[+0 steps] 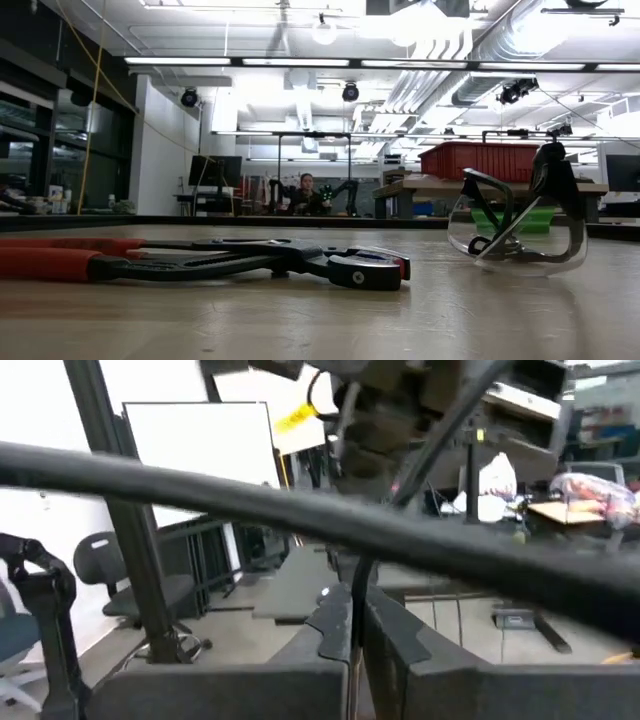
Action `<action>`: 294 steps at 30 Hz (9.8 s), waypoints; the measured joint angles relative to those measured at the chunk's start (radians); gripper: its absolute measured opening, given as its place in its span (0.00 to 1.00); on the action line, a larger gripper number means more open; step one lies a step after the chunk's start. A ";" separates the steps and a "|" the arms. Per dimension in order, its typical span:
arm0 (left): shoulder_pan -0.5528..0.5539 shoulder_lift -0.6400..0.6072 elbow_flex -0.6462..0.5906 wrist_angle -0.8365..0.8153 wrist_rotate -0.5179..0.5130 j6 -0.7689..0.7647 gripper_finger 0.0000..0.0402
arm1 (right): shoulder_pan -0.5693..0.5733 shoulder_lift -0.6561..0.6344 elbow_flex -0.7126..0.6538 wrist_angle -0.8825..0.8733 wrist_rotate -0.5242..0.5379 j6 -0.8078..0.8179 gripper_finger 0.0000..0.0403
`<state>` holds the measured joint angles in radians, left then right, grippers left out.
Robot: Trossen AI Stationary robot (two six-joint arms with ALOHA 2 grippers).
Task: Coil cords
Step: Coil the black wire on the black spool
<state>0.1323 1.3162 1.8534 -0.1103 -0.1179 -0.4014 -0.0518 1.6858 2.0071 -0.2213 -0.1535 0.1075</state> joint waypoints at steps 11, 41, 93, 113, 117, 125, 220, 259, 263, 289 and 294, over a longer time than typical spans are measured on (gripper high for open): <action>0.064 0.043 0.000 0.036 -0.001 -0.303 0.00 | 0.023 0.080 0.000 0.177 0.106 -0.037 0.00; 0.037 0.065 0.000 -0.043 0.174 -0.911 0.00 | 0.012 0.139 0.000 0.456 0.407 -0.242 0.00; 0.097 -0.083 -0.003 -0.749 0.173 -0.044 0.00 | -0.166 0.149 0.001 0.200 0.304 -0.458 0.00; 0.092 -0.072 -0.002 -0.734 -0.178 0.498 0.00 | -0.211 0.135 0.002 0.083 0.279 -0.406 0.00; 0.093 -0.070 -0.002 -0.656 -0.174 0.541 0.00 | -0.214 0.134 0.002 0.070 0.276 -0.337 0.00; 0.080 -0.072 -0.001 -0.525 -0.154 0.556 0.00 | -0.214 0.136 0.002 0.005 0.274 -0.154 0.12; 0.085 0.057 0.000 -0.135 0.056 -0.437 0.00 | 0.021 0.148 0.001 0.183 0.272 -0.194 0.00; 0.052 0.038 0.001 -0.229 0.339 -0.958 0.00 | 0.019 0.173 0.000 0.440 0.458 -0.259 0.00; 0.051 0.010 0.001 -0.329 0.382 -0.967 0.00 | 0.014 0.175 0.000 0.430 0.437 -0.365 0.00; 0.060 -0.046 0.000 -0.794 0.374 -0.325 0.00 | -0.064 0.177 0.000 0.050 0.268 -0.586 0.00; 0.071 -0.045 0.000 -0.857 0.405 -0.217 0.00 | -0.075 0.176 0.000 0.007 0.257 -0.639 0.00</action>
<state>0.2035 1.2713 1.8530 -0.9676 0.2867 -0.6181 -0.1270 1.8615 2.0068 -0.2139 0.1036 -0.5313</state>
